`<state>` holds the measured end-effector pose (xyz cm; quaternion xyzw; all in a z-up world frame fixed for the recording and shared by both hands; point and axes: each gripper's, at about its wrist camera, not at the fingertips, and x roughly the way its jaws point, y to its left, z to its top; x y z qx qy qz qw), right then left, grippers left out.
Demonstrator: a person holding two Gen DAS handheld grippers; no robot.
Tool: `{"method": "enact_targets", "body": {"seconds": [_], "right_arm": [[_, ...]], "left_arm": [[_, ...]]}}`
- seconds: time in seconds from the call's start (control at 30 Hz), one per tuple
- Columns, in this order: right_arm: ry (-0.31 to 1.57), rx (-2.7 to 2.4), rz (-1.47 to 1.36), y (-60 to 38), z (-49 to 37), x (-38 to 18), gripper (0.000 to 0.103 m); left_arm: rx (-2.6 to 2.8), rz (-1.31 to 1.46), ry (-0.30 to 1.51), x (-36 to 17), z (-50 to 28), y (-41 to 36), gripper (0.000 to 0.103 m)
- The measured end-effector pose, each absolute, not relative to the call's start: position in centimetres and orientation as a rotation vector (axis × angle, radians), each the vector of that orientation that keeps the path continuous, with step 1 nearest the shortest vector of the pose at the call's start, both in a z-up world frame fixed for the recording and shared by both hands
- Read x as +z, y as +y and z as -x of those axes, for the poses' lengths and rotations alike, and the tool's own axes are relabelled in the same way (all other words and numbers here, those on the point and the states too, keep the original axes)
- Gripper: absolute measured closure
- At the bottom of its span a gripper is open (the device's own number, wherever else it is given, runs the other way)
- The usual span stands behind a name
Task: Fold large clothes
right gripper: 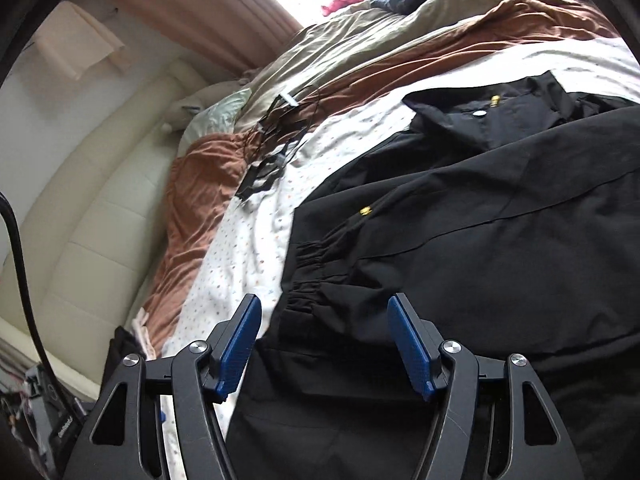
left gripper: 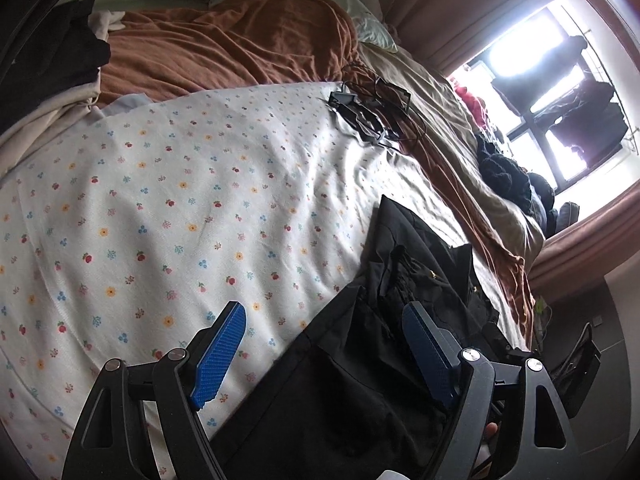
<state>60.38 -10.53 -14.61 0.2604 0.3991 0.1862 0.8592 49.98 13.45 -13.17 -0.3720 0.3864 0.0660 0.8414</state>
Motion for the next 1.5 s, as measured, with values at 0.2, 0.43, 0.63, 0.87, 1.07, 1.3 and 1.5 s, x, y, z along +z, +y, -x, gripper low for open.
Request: {"method": "enact_targets", "body": {"seconds": [0.2,0.43,0.63,0.87,1.07,1.3,1.5], "right_arm": [[0.845,0.275,-0.536,-15.7,-57.0,-14.2,0.037],[0.821,0.090,-0.529,-22.5,-52.6,-12.8,0.017],[0.824,0.032,-0.489,-25.5,-48.0,-11.9,0.005],[0.777,-0.035,-0.460,-28.4,-43.5,-10.8,0.004],[0.751,-0.059,-0.498,-31.2,-39.9,-10.6,0.004],[0.716,-0.082,-0.556,-34.2,-33.5,-10.9,0.004],[0.719,-0.114,-0.562,-35.9,-28.3,-11.8,0.004]], "left_arm": [[0.108,0.764,0.820,-11.9,-50.0,12.4,0.022],[0.114,0.703,0.777,-9.8,-48.5,10.4,0.022],[0.132,0.611,0.720,-7.7,-46.8,8.4,0.018],[0.088,0.476,0.659,-6.3,-44.8,5.7,0.000],[0.084,0.455,0.720,-9.0,-42.5,4.9,0.000],[0.096,0.424,0.740,-10.2,-37.9,5.2,0.000],[0.094,0.446,0.730,-9.8,-34.0,7.1,0.000]]}}
